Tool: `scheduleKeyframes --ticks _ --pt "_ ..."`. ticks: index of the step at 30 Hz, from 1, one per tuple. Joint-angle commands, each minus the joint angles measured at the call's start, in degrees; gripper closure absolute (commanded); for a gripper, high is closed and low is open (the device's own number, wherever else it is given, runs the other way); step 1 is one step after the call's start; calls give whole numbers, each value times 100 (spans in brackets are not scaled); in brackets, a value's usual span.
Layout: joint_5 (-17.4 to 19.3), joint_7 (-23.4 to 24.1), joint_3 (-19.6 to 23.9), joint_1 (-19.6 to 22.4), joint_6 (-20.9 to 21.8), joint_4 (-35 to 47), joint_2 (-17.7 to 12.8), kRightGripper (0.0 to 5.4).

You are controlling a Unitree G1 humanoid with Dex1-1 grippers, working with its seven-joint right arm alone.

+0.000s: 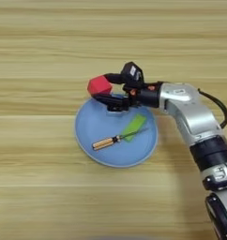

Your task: Move the objects on the table

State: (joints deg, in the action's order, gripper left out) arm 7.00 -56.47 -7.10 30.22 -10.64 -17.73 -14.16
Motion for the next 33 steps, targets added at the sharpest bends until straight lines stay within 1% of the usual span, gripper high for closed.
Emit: scheduleKeyframes --ticks 1,7,13,16,19,26,33 --pt "114 351 377 750 82 72 -260 226" --pt "118 502 711 1010 238 -352 -588 226" --pt "64 509 894 1101 437 -747 -944 226" --pt "-3 564 1013 1151 612 -1179 -1182 226" --pt "-82 635 1062 1196 819 -1644 -1333 226" --pt "-195 746 1079 1367 1299 -2547 -1408 226" --pt "-429 964 1033 1577 1753 -3534 -1399 226"
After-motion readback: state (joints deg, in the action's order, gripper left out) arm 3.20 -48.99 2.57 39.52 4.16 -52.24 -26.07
